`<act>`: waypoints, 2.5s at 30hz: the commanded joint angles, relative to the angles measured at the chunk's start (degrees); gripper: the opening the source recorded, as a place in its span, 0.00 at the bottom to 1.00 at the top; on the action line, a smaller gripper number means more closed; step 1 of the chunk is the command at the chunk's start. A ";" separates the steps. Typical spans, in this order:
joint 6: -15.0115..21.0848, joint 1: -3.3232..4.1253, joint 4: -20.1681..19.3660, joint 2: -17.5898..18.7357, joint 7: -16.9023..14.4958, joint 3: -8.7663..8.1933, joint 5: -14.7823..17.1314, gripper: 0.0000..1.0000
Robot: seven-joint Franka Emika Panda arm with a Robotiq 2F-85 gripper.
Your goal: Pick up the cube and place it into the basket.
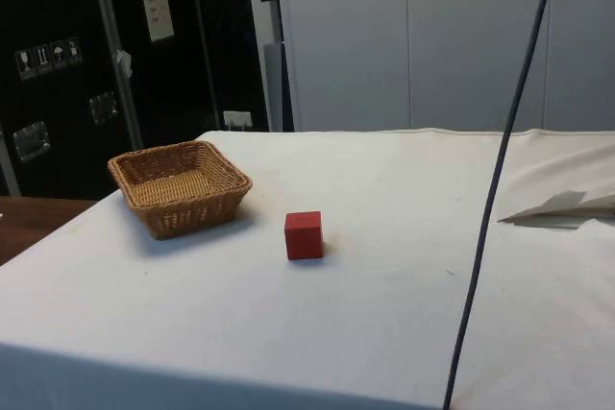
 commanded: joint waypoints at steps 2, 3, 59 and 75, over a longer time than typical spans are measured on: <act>1.49 0.23 -2.29 -1.78 1.09 0.46 -0.97 1.00; 1.72 0.23 -2.75 -2.12 1.26 0.63 -1.09 1.00; 24.24 0.00 -27.04 -5.21 11.46 11.97 -3.72 1.00; 33.46 0.00 -29.16 0.17 11.80 12.61 -3.78 1.00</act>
